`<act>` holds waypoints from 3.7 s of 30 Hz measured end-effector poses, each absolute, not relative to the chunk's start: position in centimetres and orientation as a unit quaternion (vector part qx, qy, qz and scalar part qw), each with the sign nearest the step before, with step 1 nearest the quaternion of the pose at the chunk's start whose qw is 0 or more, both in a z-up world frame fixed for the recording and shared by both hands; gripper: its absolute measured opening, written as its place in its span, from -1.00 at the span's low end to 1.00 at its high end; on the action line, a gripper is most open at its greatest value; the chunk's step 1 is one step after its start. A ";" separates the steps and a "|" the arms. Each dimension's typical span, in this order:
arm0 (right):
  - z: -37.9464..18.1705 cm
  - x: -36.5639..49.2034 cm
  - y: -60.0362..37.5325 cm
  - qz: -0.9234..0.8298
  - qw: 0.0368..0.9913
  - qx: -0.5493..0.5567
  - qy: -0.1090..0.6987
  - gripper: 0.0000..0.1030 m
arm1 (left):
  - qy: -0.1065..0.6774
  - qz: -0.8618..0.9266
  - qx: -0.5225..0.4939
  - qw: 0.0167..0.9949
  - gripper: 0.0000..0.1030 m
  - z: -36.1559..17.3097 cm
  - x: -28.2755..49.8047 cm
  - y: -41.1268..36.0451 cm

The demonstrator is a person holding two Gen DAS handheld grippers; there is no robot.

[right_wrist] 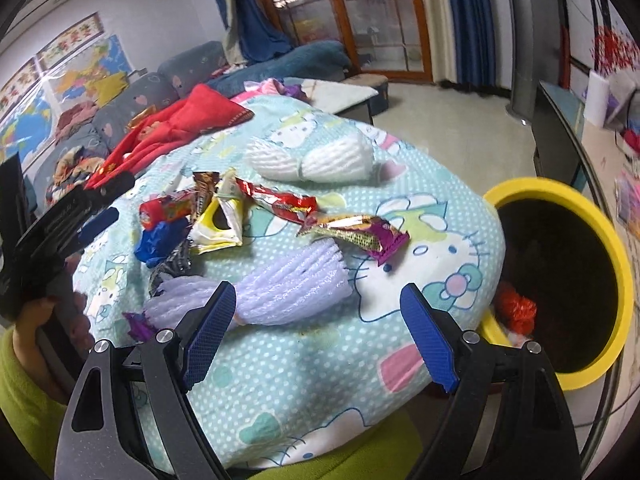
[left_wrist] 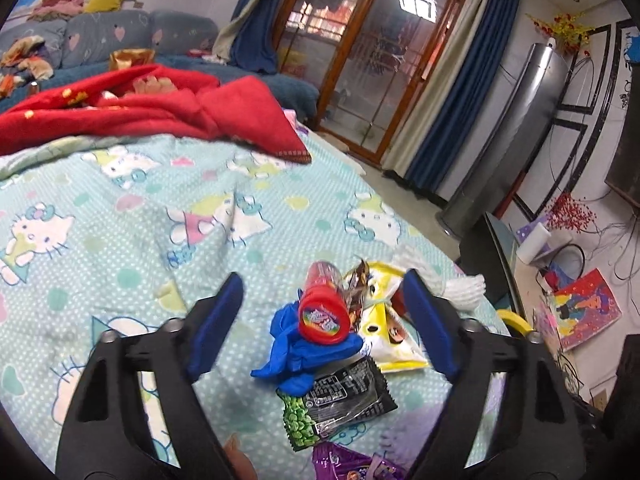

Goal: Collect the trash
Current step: 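Grasp the red candy tube with the left tool while the right tool grasps the purple mesh net, then carry the candy tube and mesh net over the bin and release both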

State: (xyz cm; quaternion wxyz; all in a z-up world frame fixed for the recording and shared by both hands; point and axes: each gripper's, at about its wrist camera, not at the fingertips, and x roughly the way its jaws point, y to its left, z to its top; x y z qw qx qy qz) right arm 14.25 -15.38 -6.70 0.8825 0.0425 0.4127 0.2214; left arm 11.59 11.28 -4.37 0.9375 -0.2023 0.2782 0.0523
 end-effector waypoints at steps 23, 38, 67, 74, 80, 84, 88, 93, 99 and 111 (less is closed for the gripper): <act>-9.4 17.1 -13.7 0.255 0.835 0.143 0.466 -0.28 | 0.325 0.026 -0.221 0.919 -0.51 -7.1 13.4 11.1; -7.6 16.4 -14.2 0.295 0.827 0.143 0.456 -0.43 | 0.273 0.026 -0.253 0.928 -0.52 -5.2 11.7 13.0; -1.9 13.4 -14.6 0.365 0.836 0.115 0.394 -0.46 | 0.215 -0.023 -0.244 0.945 -0.52 -0.2 9.3 11.3; -0.4 14.2 -17.1 0.328 0.867 0.120 0.354 -0.46 | 0.215 -0.047 -0.230 0.948 -0.52 0.3 9.2 9.1; 0.4 15.2 -19.5 0.291 0.892 0.128 0.323 -0.46 | 0.217 -0.068 -0.217 0.949 -0.52 0.6 9.2 7.2; 1.0 15.7 -21.0 0.268 0.904 0.131 0.307 -0.46 | 0.220 -0.081 -0.208 0.950 -0.52 0.7 9.3 5.9; 1.3 16.2 -22.3 0.246 0.914 0.136 0.291 -0.46 | 0.224 -0.093 -0.200 0.949 -0.52 0.7 9.5 4.7; 1.8 16.7 -24.1 0.221 0.925 0.145 0.274 -0.46 | 0.228 -0.108 -0.189 0.949 -0.52 0.7 9.8 3.2; 1.9 17.3 -25.9 0.193 0.931 0.160 0.263 -0.46 | 0.235 -0.126 -0.177 0.947 -0.52 0.5 10.1 1.3; 1.5 18.0 -29.5 0.149 0.939 0.189 0.246 -0.46 | 0.250 -0.162 -0.149 0.943 -0.52 0.0 10.8 -2.6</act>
